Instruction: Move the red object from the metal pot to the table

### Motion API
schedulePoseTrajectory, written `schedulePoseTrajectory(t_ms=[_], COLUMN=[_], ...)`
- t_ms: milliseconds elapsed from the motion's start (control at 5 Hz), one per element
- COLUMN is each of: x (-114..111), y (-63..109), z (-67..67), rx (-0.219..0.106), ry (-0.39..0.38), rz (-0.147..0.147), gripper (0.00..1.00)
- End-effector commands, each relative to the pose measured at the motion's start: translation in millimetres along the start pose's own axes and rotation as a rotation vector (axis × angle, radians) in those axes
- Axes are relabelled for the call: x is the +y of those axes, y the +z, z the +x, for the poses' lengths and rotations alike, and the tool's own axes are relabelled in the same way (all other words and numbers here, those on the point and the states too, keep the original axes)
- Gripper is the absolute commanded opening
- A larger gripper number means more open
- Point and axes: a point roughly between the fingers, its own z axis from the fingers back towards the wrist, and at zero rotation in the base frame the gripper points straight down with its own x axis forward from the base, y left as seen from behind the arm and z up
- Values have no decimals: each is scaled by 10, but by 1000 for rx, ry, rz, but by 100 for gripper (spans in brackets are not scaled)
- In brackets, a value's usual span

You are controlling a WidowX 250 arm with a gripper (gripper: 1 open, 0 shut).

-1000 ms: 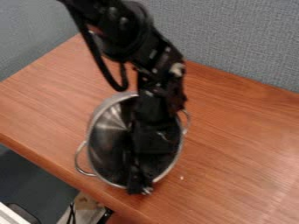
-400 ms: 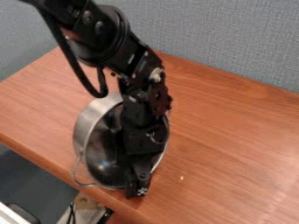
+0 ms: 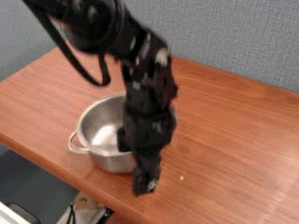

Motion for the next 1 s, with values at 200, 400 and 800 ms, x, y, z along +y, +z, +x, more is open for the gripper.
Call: schedulePoseTrajectory(t_ms=[200,400,800], x=[-26,6,293], y=[10,376,1079], z=[278,271,143], rx=[-188,-176,-192], ry=[64,-10,-149], rz=[84,112,232], gripper=[100,100,100])
